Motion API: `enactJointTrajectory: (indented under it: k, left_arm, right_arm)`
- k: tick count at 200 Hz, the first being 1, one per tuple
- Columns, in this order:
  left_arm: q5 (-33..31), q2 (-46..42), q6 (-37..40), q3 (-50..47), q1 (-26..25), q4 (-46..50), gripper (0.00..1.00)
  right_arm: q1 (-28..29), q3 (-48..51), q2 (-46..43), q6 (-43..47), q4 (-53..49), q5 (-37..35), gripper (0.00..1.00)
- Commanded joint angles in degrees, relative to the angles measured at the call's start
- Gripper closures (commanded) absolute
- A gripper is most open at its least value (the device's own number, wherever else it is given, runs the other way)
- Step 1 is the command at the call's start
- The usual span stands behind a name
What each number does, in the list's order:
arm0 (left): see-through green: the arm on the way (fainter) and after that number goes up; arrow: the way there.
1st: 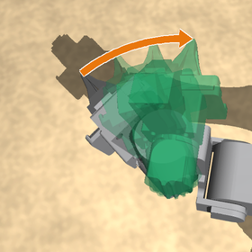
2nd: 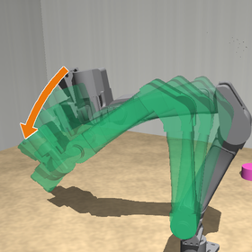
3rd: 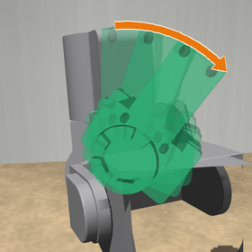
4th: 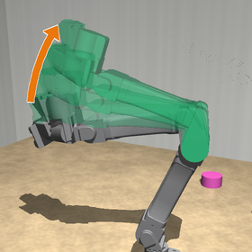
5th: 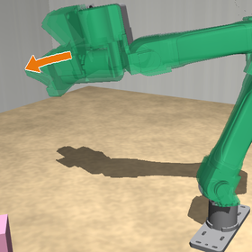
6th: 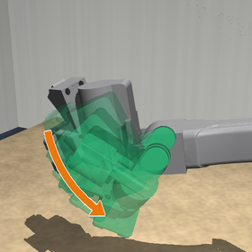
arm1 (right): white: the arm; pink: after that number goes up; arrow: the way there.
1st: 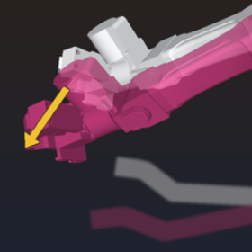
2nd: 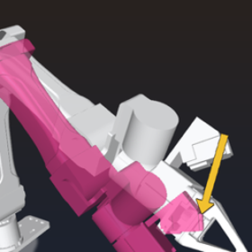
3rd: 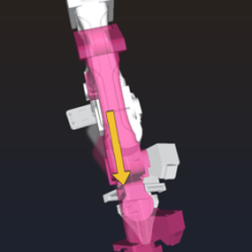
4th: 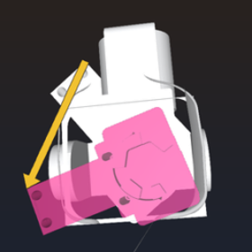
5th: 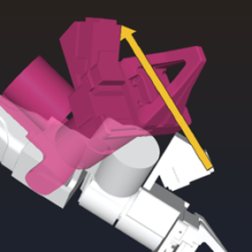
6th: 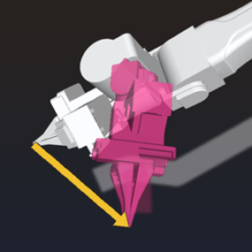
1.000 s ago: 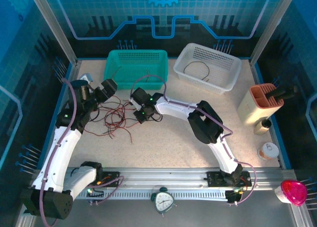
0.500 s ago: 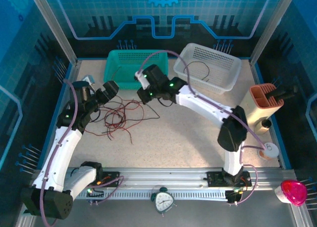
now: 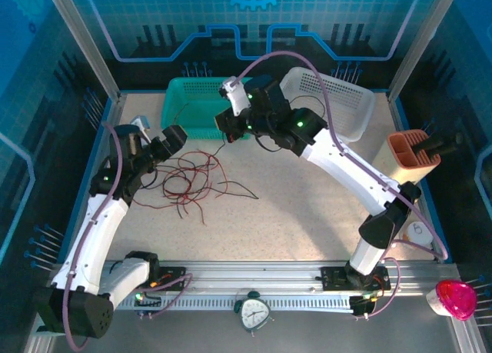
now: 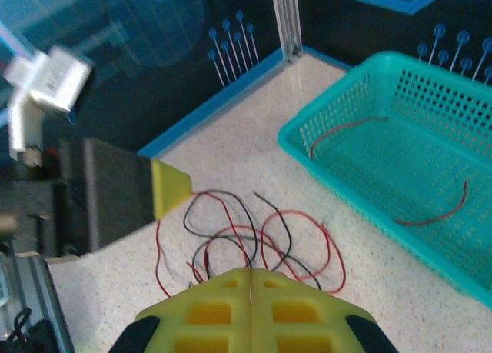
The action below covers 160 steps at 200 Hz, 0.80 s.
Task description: Untangle the cables
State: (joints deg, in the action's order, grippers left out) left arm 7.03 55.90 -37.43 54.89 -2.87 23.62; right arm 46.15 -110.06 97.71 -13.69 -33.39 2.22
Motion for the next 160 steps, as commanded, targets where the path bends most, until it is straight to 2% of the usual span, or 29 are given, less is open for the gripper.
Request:
enactJointTrajectory:
  k: [1, 100, 160]
  left_arm:
    - [2.5, 0.5, 0.6, 0.7, 0.5, -1.4, 0.01]
    - [7.5, 1.5, 0.6, 4.3, 0.2, -2.2, 0.01]
    - [7.6, 1.8, 2.7, 6.2, -3.6, -2.5, 0.01]
  right_arm:
    - [-0.8, -5.1, -3.0, -0.3, -0.6, 0.9, 1.0]
    - [-2.4, -19.8, -3.1, 2.4, -0.2, -4.7, 1.0]
    - [-4.1, -23.4, -3.9, 3.5, -0.1, -6.7, 1.0]
